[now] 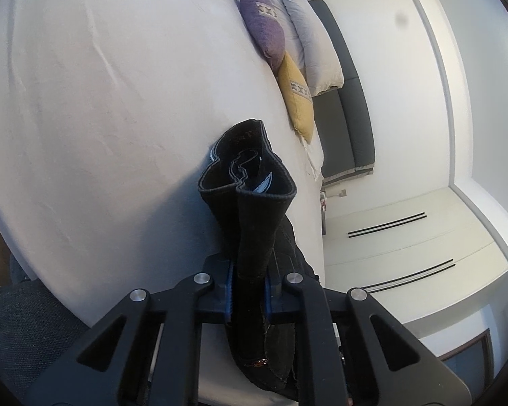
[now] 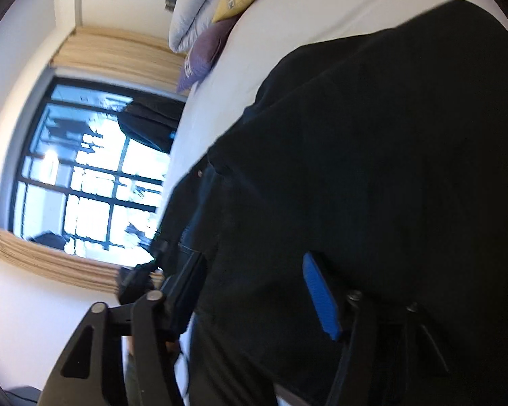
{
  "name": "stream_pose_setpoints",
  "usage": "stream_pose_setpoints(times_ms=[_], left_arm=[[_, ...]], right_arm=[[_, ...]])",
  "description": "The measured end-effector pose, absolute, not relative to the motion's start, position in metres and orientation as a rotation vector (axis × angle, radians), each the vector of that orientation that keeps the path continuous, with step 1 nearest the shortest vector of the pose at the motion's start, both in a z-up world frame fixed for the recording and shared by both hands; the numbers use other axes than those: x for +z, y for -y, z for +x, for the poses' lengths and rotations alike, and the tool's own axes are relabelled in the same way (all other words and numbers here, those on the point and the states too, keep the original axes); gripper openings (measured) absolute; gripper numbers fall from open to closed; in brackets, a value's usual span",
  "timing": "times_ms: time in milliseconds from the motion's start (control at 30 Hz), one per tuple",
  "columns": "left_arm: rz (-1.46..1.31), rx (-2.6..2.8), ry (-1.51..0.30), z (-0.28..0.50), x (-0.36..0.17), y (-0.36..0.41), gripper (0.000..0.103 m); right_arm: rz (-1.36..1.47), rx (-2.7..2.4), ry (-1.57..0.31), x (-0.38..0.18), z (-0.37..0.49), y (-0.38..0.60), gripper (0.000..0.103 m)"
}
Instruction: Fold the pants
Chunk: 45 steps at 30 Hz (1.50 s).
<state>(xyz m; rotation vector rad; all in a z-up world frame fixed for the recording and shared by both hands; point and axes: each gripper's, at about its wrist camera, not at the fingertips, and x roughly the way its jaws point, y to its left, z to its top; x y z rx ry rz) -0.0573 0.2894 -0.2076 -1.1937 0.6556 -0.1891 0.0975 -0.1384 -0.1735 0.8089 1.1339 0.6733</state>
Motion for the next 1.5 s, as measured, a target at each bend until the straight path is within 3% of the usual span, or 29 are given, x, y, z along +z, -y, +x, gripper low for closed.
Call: stream_pose_setpoints(times_ms=[233, 300, 567, 700, 967, 1000, 1100, 1167, 1333, 1500], left_arm=[[-1.016, -0.226, -0.624, -0.051, -0.151, -0.264, 0.01], [-0.936, -0.254, -0.613, -0.047, -0.129, -0.249, 0.01], [-0.436, -0.506, -0.593, -0.038, -0.039, -0.101, 0.01], [-0.246, -0.673, -0.659, -0.041, -0.051, -0.008, 0.01], [-0.024, -0.725, -0.728, -0.058, -0.08, 0.068, 0.01], [-0.002, -0.721, -0.726, -0.06, -0.08, 0.073, 0.01], [0.063, -0.71, -0.713, -0.064, -0.077, 0.084, 0.01], [0.108, -0.705, -0.711, -0.068, -0.079, 0.097, 0.01], [0.139, -0.711, -0.719, -0.076, -0.093, 0.108, 0.01], [0.175, -0.744, -0.712, -0.082, -0.096, 0.122, 0.01]], right_arm=[[0.781, 0.693, -1.139, -0.156, 0.093, 0.135, 0.061], [0.831, 0.696, -1.137, -0.156, 0.092, 0.14, 0.066], [1.091, 0.737, -1.035, -0.136, 0.106, 0.179, 0.078], [1.144, 0.759, -0.953, -0.119, 0.108, 0.209, 0.089], [1.143, 0.73, -0.986, -0.125, 0.107, 0.242, 0.091], [1.13, 0.721, -0.989, -0.127, 0.107, 0.243, 0.09], [1.07, 0.675, -1.034, -0.131, 0.112, 0.24, 0.067], [1.012, 0.645, -1.086, -0.133, 0.114, 0.235, 0.062], [0.851, 0.612, -1.104, -0.122, 0.111, 0.233, 0.025], [0.788, 0.592, -1.067, -0.112, 0.102, 0.245, 0.021]])
